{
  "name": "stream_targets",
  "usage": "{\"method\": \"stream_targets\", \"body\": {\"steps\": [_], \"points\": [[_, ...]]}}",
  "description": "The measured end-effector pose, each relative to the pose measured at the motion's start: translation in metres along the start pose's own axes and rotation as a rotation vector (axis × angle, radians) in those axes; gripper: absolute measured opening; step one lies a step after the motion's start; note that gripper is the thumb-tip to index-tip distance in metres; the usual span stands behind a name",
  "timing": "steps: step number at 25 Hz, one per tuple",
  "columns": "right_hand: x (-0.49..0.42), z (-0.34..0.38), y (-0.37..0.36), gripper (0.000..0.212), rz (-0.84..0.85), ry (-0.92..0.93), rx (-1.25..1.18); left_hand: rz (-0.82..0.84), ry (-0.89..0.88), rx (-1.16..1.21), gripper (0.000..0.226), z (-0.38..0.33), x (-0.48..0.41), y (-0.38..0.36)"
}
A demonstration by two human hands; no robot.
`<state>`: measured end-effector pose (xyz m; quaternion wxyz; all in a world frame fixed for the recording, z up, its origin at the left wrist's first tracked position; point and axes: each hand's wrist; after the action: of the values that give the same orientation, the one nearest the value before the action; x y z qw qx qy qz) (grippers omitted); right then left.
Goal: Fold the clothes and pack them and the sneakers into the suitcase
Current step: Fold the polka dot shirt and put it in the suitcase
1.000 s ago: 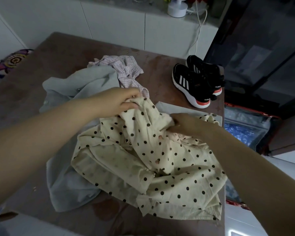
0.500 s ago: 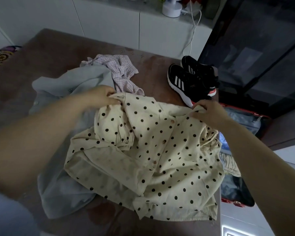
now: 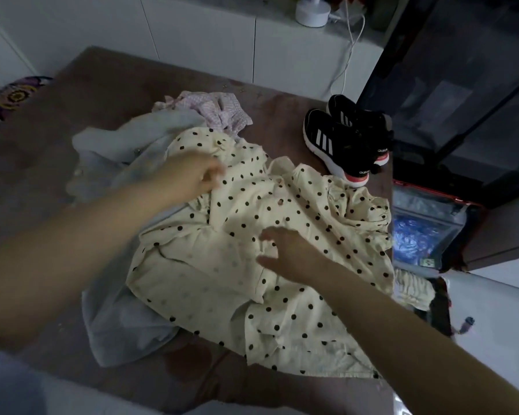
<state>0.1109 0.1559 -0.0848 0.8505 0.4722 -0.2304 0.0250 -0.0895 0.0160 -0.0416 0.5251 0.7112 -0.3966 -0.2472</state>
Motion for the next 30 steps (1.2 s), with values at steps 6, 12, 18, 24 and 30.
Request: {"method": "stream_targets", "body": {"steps": [6, 12, 18, 24, 30], "points": [[0.058, -0.018, -0.054, 0.075, 0.094, -0.051, -0.206, 0.09, 0.129, 0.003, 0.047, 0.016, 0.115, -0.04], [0.128, -0.057, -0.098, 0.03, -0.433, 0.019, -0.019, -0.091, 0.085, 0.079, 0.048, 0.025, 0.148, -0.047], [0.133, -0.076, -0.126, 0.015, -0.286, -0.056, 0.1, 0.019, 0.167, 0.153, 0.03, 0.01, 0.119, -0.054], [0.143, -0.087, -0.12, 0.012, -0.429, -0.118, 0.032, 0.423, -0.183, 0.036, 0.04, 0.029, 0.163, -0.024], [0.13, -0.055, -0.114, 0.037, -0.276, 0.062, 0.043, 0.42, -0.363, -0.639, 0.075, 0.024, 0.194, -0.058]]}}
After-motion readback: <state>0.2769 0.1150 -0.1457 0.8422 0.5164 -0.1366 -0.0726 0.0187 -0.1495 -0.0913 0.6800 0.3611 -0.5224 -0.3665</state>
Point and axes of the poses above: each hand's wrist, its own x-axis away from the middle knuckle, its own y-axis out of the back of the hand, z = x × y, and after that the axes turned 2 degrees about -y, right-handed
